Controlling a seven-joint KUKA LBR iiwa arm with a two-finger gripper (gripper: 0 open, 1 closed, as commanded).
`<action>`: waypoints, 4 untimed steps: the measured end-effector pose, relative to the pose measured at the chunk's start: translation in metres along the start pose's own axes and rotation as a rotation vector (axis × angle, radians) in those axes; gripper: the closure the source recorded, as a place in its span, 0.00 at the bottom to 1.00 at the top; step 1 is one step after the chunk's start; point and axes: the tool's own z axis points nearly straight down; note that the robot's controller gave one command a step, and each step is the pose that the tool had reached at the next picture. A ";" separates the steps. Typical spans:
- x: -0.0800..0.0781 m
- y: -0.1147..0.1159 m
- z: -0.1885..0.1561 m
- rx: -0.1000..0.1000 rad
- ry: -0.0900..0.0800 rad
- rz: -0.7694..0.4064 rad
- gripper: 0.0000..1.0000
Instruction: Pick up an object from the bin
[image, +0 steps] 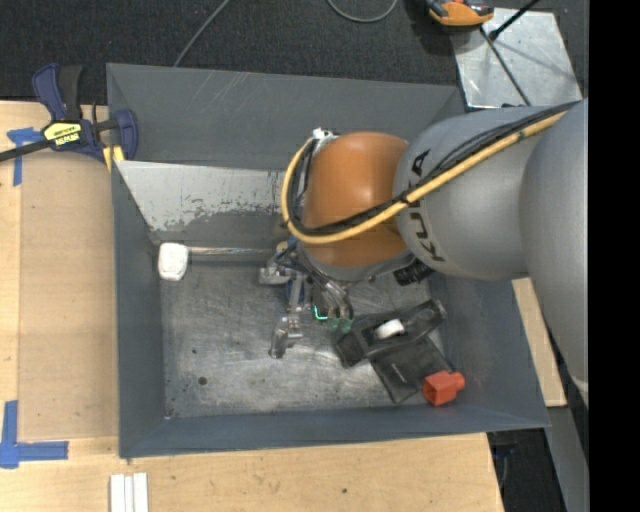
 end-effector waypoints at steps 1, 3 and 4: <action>-0.039 -0.072 0.058 -0.002 -0.009 0.039 0.00; -0.067 -0.155 0.049 0.000 -0.005 0.190 0.00; -0.069 -0.153 0.047 -0.001 -0.008 0.188 1.00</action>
Offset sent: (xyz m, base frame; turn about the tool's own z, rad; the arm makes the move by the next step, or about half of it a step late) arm 0.0412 -0.0808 -0.0684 0.0417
